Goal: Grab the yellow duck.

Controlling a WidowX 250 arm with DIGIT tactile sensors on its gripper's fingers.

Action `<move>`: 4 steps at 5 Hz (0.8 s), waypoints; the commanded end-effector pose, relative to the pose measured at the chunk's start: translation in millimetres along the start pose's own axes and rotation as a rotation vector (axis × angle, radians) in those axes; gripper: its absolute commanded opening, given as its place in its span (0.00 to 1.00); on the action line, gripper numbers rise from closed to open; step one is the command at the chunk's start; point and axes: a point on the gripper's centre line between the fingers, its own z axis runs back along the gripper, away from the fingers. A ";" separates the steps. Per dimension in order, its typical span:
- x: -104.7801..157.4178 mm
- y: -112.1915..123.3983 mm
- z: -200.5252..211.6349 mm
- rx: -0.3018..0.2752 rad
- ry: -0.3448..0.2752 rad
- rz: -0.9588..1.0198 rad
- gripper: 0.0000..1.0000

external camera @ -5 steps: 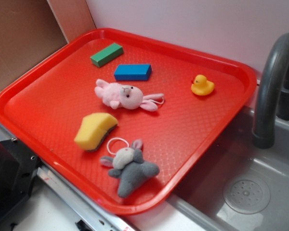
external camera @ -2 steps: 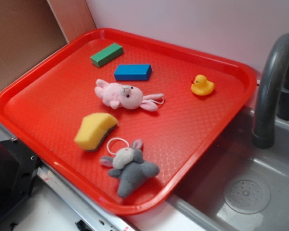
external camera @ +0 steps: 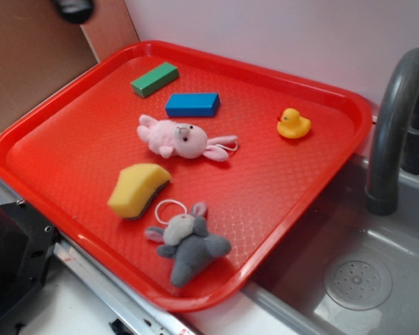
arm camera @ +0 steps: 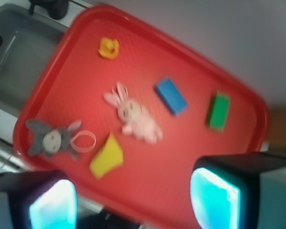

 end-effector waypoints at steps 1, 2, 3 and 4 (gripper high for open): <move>69.7 -18.9 -33.2 0.110 0.007 -0.224 1.00; 85.1 -16.0 -55.1 0.108 0.033 -0.246 1.00; 94.8 -7.8 -81.1 0.112 0.080 -0.245 1.00; 104.5 -1.2 -102.0 0.090 0.100 -0.247 1.00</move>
